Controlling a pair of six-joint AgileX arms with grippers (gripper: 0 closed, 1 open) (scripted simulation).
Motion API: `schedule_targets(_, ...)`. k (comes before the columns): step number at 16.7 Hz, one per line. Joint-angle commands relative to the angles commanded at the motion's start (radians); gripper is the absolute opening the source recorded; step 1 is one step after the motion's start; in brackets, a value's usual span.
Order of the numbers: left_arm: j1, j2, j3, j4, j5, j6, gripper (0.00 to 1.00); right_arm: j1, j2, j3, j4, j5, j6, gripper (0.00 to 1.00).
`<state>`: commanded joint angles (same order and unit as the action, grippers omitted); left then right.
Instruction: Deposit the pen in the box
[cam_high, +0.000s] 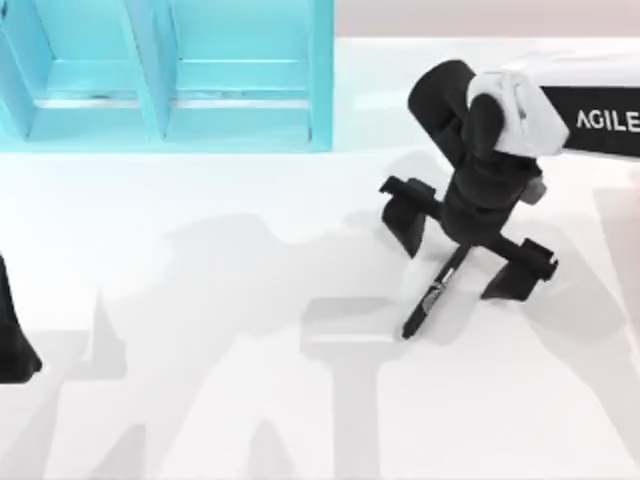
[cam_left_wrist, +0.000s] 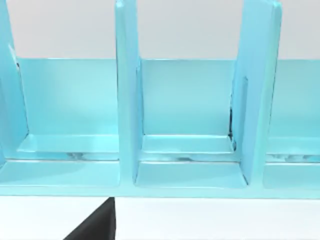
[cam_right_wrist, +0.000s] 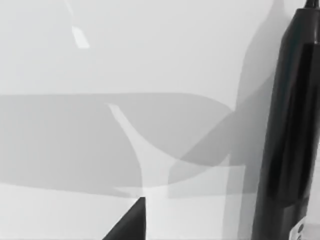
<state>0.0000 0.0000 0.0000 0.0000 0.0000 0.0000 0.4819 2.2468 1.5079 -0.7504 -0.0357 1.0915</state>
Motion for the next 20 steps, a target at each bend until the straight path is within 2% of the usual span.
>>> schedule_targets(7, 0.000, 0.000, 0.000, 0.000, 0.000, 0.000, 1.00, 0.000, 0.000, 0.000, 0.000, 0.000, 0.000, 0.02)
schedule_targets(15, 0.000, 0.000, 0.000, 0.000, 0.000, 0.000, 1.00, 0.000, 0.000, 0.000, 0.000, 0.000, 0.000, 0.00)
schedule_targets(16, 0.000, 0.000, 0.000, 0.000, 0.000, 0.000, 1.00, -0.006, -0.078, 0.001, -0.085, 0.036, -0.038, 0.00)
schedule_targets(20, 0.000, 0.000, 0.000, 0.000, 0.000, 0.000, 1.00, -0.001, -0.100, 0.066, -0.160, 0.036, -0.041, 0.00)
